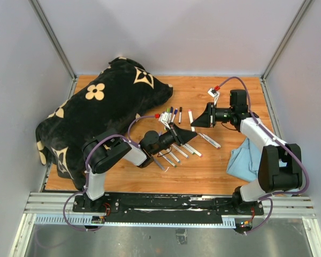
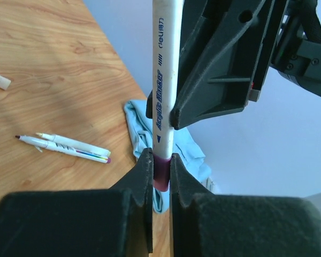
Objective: Open the pen caps
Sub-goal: Pick up the pen from the center of the board.
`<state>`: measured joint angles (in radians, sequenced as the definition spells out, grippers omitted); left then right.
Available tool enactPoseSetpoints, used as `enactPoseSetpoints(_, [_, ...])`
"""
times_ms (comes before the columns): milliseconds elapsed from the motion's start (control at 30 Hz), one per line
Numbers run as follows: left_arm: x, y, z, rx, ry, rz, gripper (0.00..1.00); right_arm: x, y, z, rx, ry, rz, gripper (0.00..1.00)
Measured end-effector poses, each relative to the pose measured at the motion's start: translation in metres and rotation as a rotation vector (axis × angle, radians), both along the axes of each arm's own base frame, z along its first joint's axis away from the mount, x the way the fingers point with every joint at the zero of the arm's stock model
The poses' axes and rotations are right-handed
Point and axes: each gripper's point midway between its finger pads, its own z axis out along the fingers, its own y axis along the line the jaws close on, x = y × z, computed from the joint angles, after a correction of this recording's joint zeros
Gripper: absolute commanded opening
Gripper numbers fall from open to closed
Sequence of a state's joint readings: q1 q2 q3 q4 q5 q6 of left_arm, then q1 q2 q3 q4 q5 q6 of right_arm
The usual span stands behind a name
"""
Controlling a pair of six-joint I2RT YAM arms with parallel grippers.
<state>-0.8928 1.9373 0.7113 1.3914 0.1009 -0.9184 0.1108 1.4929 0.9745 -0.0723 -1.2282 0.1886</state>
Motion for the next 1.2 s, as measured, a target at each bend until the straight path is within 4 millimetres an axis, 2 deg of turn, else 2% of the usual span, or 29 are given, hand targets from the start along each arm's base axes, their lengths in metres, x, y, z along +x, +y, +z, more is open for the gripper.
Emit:
enactPoseSetpoints(67, [0.0,0.0,0.0,0.003,-0.001,-0.003,0.0,0.0,0.0,0.0,0.0,0.001,-0.001,0.04])
enactPoseSetpoints(167, [-0.001,0.0,-0.001,0.009,-0.009,-0.004,0.0,-0.001,0.0,-0.001,0.0,-0.001,0.002,0.23])
enactPoseSetpoints(200, [-0.002,0.001,-0.002,0.014,-0.014,-0.005,0.0,-0.001,0.0,-0.001,-0.001,-0.001,0.005,0.33])
enactPoseSetpoints(300, [-0.006,0.006,-0.006,0.046,-0.027,-0.007,0.0,-0.007,-0.001,-0.003,-0.012,-0.008,0.024,0.5])
enactPoseSetpoints(367, [-0.011,0.014,-0.011,0.077,-0.031,-0.013,0.0,-0.011,-0.003,-0.001,-0.027,-0.027,0.033,0.57])
enactPoseSetpoints(433, [-0.018,0.025,-0.014,0.106,-0.033,-0.023,0.0,-0.015,-0.005,0.005,-0.044,-0.074,0.043,0.62])
enactPoseSetpoints(633, [-0.032,0.061,-0.005,0.172,-0.077,-0.044,0.0,-0.03,-0.009,0.035,-0.073,-0.272,0.08,0.64])
enactPoseSetpoints(833, [-0.055,0.076,0.002,0.301,-0.139,-0.114,0.0,-0.054,-0.014,0.057,-0.118,-0.532,0.16,0.68])
enactPoseSetpoints(867, [-0.059,0.079,0.001,0.33,-0.145,-0.126,0.0,-0.06,-0.014,0.061,-0.13,-0.603,0.184,0.7])
enactPoseSetpoints(933, [-0.067,0.086,-0.005,0.389,-0.147,-0.152,0.0,-0.074,-0.011,0.065,-0.153,-0.731,0.232,0.83])
enactPoseSetpoints(967, [-0.07,0.089,-0.009,0.42,-0.142,-0.168,0.0,-0.082,-0.008,0.066,-0.166,-0.797,0.261,0.95])
enactPoseSetpoints(1000, [-0.073,0.092,-0.015,0.452,-0.132,-0.182,0.0,-0.089,-0.006,0.066,-0.181,-0.851,0.287,0.99])
enactPoseSetpoints(1200, [-0.088,0.104,-0.043,0.617,-0.056,-0.28,0.0,-0.128,0.009,0.047,-0.265,-1.13,0.501,0.98])
